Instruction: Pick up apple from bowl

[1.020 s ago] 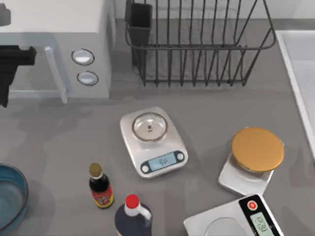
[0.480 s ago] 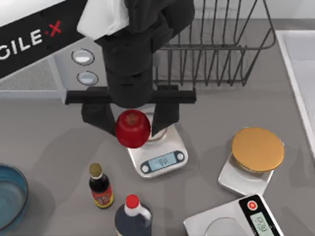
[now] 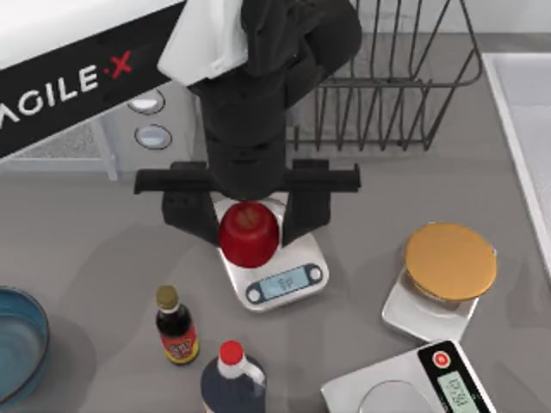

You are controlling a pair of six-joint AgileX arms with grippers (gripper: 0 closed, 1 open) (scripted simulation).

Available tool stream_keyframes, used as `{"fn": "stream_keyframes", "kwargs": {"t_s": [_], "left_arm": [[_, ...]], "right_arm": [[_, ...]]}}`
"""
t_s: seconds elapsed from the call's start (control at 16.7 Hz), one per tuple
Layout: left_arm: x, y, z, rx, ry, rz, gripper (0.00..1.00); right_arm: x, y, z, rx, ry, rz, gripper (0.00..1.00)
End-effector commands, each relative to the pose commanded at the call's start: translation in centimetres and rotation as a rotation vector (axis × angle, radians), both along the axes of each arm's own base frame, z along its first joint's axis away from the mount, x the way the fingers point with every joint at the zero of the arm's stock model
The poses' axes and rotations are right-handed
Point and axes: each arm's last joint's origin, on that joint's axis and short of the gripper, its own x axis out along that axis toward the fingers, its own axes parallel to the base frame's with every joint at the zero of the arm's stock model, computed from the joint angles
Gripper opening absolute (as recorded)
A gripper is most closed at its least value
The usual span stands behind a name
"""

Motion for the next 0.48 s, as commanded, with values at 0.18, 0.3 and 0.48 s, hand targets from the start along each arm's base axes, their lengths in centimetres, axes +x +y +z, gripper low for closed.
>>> {"fn": "stream_keyframes", "kwargs": {"t_s": [0.18,0.3,0.48], "left_arm": [[0.2,-0.3,-1.9,-0.003,-0.011,-0.025,0.00],[0.4,-0.4,-3.7,-0.007,-0.022,-0.038,0.00],[0.5,-0.7,-6.6,-0.015,-0.035,-0.039,0.00]], "right_arm": [[0.0,0.0,0.0,0.000,0.000,0.000,1.00],[0.0,0.0,0.0,0.000,0.000,0.000,1.00],[0.0,0.0,0.0,0.000,0.000,0.000,1.00]]}}
